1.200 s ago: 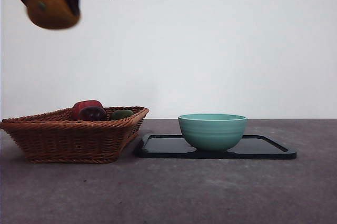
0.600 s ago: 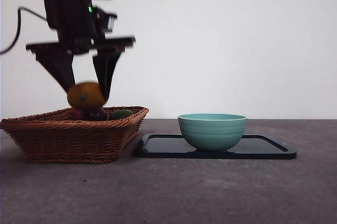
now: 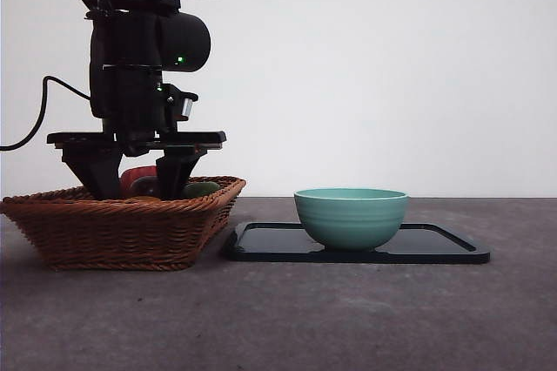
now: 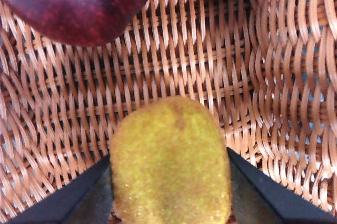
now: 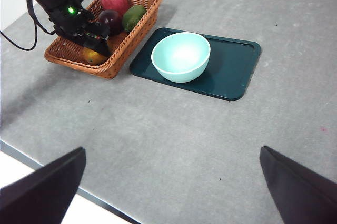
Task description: Pick up the wifruite, put it on the bowl, pick up the plate, put it on desk
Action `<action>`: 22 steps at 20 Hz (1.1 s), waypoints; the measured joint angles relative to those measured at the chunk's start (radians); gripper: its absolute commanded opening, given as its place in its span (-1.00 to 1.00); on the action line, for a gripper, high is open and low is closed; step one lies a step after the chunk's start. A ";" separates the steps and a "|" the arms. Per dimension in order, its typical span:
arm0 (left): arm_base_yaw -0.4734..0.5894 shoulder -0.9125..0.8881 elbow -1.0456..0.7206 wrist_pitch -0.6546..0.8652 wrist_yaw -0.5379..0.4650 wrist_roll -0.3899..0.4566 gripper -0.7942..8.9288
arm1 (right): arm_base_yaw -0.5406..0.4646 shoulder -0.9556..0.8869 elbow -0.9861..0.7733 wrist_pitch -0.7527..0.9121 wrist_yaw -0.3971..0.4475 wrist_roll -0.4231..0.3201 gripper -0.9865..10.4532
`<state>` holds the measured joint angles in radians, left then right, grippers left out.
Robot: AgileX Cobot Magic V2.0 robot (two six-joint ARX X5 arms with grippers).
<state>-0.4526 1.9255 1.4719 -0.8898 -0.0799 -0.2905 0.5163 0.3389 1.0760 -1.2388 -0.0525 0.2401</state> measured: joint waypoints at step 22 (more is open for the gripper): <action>0.010 -0.637 0.021 -0.126 0.144 0.195 0.39 | 0.000 0.000 0.000 0.023 0.000 0.000 0.14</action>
<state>-0.4423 1.2884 1.4933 -1.0161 0.0643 -0.0956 0.5163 0.3389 1.0760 -1.2163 -0.0525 0.2401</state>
